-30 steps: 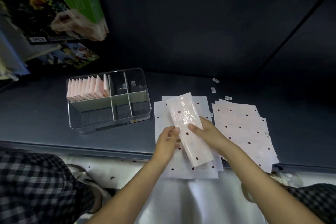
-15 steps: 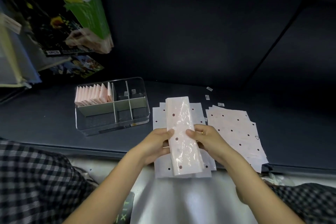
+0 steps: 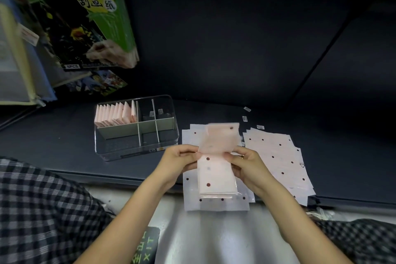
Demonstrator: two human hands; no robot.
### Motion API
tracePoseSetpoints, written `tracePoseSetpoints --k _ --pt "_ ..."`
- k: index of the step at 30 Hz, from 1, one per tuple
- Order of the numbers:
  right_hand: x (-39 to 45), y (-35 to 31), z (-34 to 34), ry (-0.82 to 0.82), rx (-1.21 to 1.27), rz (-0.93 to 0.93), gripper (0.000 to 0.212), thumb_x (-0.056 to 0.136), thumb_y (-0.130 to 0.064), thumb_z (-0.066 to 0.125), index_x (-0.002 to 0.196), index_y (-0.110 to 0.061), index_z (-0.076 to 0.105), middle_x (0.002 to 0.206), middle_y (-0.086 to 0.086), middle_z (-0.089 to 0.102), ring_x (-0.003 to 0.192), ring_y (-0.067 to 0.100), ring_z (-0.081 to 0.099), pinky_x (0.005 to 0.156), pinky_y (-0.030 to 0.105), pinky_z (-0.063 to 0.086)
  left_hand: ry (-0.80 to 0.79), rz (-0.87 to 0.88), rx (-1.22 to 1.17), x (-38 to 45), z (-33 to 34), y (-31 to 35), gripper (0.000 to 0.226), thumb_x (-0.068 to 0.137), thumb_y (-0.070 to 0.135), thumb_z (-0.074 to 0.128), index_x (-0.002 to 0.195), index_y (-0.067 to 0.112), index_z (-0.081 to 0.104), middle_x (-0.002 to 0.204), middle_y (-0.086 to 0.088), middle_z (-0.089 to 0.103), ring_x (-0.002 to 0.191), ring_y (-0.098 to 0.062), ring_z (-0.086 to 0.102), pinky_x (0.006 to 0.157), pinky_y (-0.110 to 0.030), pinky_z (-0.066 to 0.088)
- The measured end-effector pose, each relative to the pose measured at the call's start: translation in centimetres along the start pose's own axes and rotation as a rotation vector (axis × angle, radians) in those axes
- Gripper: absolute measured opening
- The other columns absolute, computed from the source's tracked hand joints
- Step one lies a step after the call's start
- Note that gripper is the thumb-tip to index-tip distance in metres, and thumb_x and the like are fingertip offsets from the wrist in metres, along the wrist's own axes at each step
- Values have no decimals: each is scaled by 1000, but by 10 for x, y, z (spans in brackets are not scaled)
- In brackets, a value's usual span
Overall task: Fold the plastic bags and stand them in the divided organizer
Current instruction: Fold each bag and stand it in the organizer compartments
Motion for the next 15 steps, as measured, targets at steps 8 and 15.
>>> tracePoseSetpoints --k 8,15 --pt "-7 -5 7 39 -209 -184 41 88 11 45 68 -15 69 69 -5 67 66 10 64 55 19 49 -47 -34 -19 0 -3 5 25 93 -4 48 78 7 63 80 -8 66 79 -18 68 72 -25 55" --pt "-8 4 12 132 -339 -372 51 84 15 45 68 -26 70 74 -11 67 66 5 59 59 15 47 6 -240 29 0 13 -8 32 97 34 48 104 9 67 95 -8 72 84 -18 67 76 -30 53"
Point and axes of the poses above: each hand's wrist, its own x-axis towards the middle knuckle, its own z-axis out of the palm, y = z × x, the point moved 1 cm from there along x, towards the middle knuckle
